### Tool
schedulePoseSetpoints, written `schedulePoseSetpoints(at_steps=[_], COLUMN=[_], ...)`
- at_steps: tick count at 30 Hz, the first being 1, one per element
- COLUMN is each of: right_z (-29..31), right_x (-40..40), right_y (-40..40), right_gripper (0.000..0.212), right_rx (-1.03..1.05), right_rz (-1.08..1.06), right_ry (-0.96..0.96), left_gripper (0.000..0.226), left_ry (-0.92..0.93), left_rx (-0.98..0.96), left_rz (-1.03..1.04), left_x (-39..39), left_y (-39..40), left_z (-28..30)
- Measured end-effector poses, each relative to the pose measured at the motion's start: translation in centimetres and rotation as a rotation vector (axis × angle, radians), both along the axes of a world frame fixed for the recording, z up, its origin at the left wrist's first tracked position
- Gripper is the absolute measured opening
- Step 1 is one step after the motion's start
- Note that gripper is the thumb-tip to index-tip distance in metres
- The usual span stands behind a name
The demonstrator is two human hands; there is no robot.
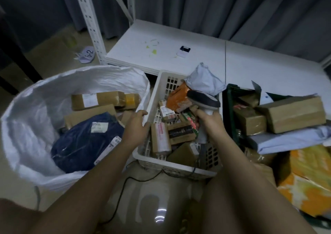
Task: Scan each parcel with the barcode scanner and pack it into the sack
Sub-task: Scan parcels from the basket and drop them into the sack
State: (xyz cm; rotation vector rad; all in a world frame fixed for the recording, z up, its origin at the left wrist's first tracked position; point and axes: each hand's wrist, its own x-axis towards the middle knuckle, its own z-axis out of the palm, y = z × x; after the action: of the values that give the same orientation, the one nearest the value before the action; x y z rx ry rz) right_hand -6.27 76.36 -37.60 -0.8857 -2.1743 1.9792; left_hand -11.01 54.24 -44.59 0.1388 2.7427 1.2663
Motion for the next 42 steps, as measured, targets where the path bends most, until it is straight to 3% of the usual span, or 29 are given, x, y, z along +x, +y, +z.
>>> schedulePoseSetpoints(at_steps=[9, 17, 23, 26, 29, 32, 34, 38, 42], right_z=[-1.2, -3.0, -4.0, -3.8, -3.8, -3.5, -3.3, -3.0, -3.0], right_x=[-3.7, -4.8, -5.8, -5.9, -6.0, -6.1, -6.1, -5.2, -3.6], right_y=[5.3, 9.8, 9.3, 8.9, 8.7, 8.4, 8.0, 5.7, 2.8], right_gripper=[0.017, 0.013, 0.014, 0.018, 0.019, 0.016, 0.011, 0.01, 0.014], right_rx=[-0.052, -0.07, -0.125, -0.156, -0.123, -0.115, -0.101, -0.093, -0.078], right_rz=[0.212, 0.041, 0.025, 0.054, 0.079, 0.056, 0.066, 0.151, 0.286], right_ry=[-0.066, -0.131, -0.145, -0.137, -0.144, -0.159, -0.168, -0.148, -0.214], left_gripper=[0.059, 0.124, 0.125, 0.118, 0.106, 0.06, 0.049, 0.078, 0.091], left_ry=[-0.318, -0.364, -0.268, -0.242, -0.193, -0.143, -0.149, -0.167, -0.171], left_rx=[-0.033, -0.165, -0.406, -0.415, -0.204, 0.272, 0.446, 0.671, 0.715], left_rz=[-0.077, -0.339, -0.393, -0.386, -0.256, -0.117, -0.058, 0.152, 0.098], left_x=[-1.6, -3.6, -4.0, -4.3, -5.0, -5.0, -4.2, -1.0, 2.3], left_y=[9.4, 17.0, 19.7, 19.2, 17.6, 14.4, 12.2, 7.3, 1.5], left_z=[-7.3, -12.3, -14.4, -14.5, -12.4, -9.4, -6.3, -2.4, 0.4])
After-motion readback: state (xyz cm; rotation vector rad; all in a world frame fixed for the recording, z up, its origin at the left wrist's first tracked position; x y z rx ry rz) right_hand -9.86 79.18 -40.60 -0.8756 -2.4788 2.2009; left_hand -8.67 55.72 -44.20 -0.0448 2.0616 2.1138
